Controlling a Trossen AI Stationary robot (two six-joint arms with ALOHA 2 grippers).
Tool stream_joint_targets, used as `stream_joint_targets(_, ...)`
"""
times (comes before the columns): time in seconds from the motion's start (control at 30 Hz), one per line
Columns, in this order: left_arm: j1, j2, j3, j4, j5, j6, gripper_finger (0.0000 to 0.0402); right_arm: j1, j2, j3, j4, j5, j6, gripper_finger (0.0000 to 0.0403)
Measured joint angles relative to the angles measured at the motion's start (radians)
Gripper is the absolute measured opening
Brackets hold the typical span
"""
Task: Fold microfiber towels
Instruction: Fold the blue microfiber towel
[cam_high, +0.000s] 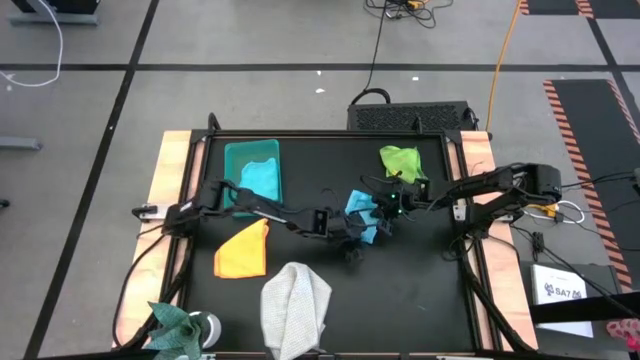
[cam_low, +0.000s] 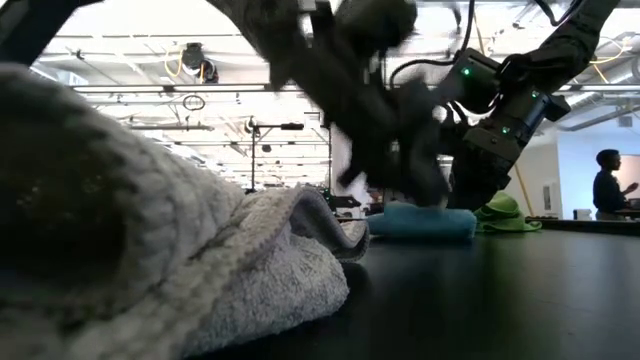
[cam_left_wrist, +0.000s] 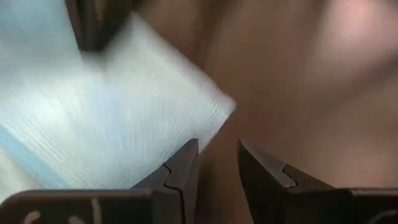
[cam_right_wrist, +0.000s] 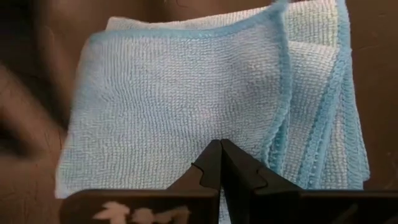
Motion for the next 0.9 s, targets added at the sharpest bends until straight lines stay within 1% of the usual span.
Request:
stream_joint_targets(0.13, -0.003, -0.072, 0.007, 0.026, -0.024, 0.062, 0.0113, 0.0, 0.0, 0.0, -0.001, -0.001, 0.0, 0.0)
stream_joint_targets(0.27, -0.001, -0.067, 0.001, 0.034, -0.045, 0.096, 0.0113, 0.0, 0.0, 0.0, 0.0, -0.001, 0.0, 0.0)
stream_joint_targets(0.4, 0.011, -0.048, 0.003, 0.017, -0.049, 0.081, 0.0113, 0.0, 0.0, 0.0, 0.004, -0.001, 0.0, 0.0)
stream_joint_targets(0.5, 0.021, -0.02, 0.002, 0.038, -0.137, 0.091, 0.0113, 0.0, 0.0, 0.0, 0.005, -0.001, 0.0, 0.0)
stream_joint_targets(0.57, 0.033, -0.02, 0.0, 0.062, -0.157, 0.095, 0.0113, 0.0, 0.0, 0.0, 0.004, -0.004, 0.001, 0.0)
stream_joint_targets(0.63, 0.045, -0.008, 0.006, 0.088, -0.152, 0.095, 0.0113, 0.0, 0.0, 0.0, -0.006, -0.005, 0.003, 0.0)
stream_joint_targets(0.8, 0.052, 0.019, 0.002, 0.064, -0.083, 0.086, 0.0113, 0.0, -0.004, 0.001, -0.038, -0.005, 0.001, 0.0)
stream_joint_targets(0.9, 0.047, 0.027, 0.003, 0.052, -0.034, 0.075, 0.0113, 0.0, -0.04, 0.001, -0.044, -0.004, 0.001, 0.0)
